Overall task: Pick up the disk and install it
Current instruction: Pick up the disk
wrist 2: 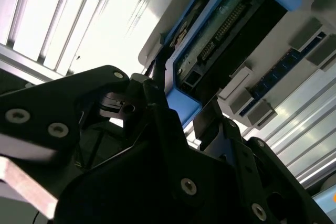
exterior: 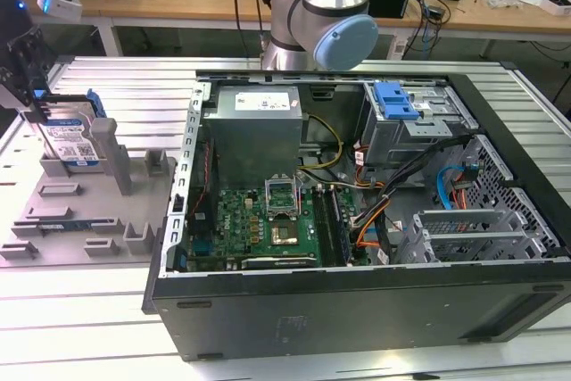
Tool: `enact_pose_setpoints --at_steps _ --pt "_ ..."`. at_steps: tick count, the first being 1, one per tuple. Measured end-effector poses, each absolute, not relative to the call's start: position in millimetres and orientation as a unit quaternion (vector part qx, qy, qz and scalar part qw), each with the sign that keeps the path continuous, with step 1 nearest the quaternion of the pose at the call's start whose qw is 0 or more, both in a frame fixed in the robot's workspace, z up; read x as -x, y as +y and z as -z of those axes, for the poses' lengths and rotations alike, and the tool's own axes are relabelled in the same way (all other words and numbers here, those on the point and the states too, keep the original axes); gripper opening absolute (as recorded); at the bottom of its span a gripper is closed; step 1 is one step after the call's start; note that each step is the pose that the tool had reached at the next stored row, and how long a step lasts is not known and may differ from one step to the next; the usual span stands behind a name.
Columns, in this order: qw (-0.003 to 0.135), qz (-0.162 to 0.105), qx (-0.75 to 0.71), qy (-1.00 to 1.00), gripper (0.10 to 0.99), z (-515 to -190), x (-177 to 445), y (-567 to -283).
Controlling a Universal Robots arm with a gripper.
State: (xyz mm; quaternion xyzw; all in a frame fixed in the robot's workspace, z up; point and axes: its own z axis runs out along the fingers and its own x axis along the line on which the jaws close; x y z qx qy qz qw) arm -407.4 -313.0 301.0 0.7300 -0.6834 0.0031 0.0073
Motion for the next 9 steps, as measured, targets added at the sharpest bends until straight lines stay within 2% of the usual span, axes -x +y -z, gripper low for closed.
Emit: enact_pose_setpoints --at_steps 9 --pt "0.007 -0.003 -0.729 -0.684 0.471 -300.4 407.6 -313.0"
